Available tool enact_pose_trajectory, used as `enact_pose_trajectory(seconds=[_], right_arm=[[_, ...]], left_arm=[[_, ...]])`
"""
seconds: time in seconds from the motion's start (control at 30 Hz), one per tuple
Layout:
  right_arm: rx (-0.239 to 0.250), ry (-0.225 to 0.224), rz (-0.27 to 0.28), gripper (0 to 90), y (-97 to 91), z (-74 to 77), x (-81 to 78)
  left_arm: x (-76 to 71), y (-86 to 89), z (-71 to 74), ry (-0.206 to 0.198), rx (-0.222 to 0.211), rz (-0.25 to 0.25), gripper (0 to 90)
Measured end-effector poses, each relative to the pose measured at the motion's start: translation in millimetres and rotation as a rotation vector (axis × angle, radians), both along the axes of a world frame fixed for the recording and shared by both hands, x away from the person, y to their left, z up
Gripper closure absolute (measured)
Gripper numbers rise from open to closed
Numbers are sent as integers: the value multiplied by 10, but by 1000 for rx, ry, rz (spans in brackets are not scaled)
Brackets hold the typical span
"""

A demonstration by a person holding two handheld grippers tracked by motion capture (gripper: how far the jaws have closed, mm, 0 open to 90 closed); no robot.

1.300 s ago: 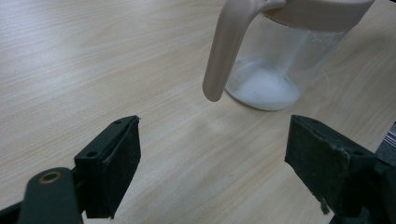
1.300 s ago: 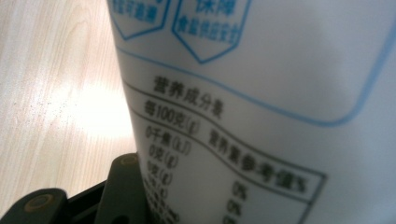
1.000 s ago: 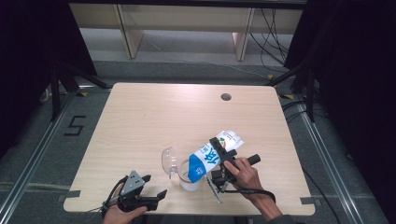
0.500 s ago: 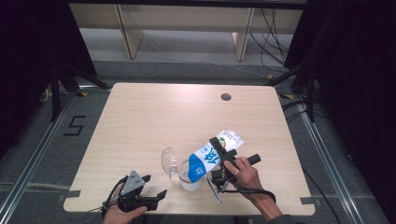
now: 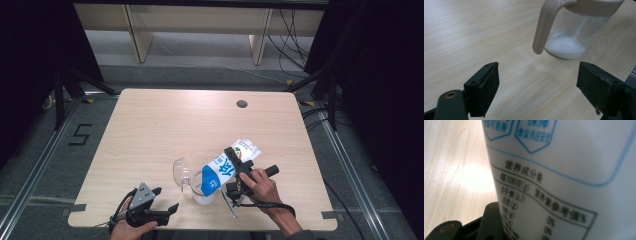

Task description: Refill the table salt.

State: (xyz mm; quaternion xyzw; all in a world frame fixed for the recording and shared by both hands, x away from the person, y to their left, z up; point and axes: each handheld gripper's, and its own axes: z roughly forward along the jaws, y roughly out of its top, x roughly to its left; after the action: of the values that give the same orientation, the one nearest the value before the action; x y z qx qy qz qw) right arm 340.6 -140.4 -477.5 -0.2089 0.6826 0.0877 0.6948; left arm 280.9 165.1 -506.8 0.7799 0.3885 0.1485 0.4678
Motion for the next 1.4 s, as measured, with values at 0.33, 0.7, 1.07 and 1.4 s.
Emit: enact_pose_trajectory(seconds=[0.33,0.7,1.07,1.4], right_arm=[[-22,-11,5,543,0,21,2],[-31,-16,4,549,-1,27,2],[-19,-25,5,557,4,25,-3],[-39,-44,13,563,13,44,-7]], left_arm=[[-2,-3,0,0,-2,2,177],[-3,-1,2,0,1,3,177],[-3,0,4,-2,5,5,177],[-3,0,4,-2,5,5,177]])
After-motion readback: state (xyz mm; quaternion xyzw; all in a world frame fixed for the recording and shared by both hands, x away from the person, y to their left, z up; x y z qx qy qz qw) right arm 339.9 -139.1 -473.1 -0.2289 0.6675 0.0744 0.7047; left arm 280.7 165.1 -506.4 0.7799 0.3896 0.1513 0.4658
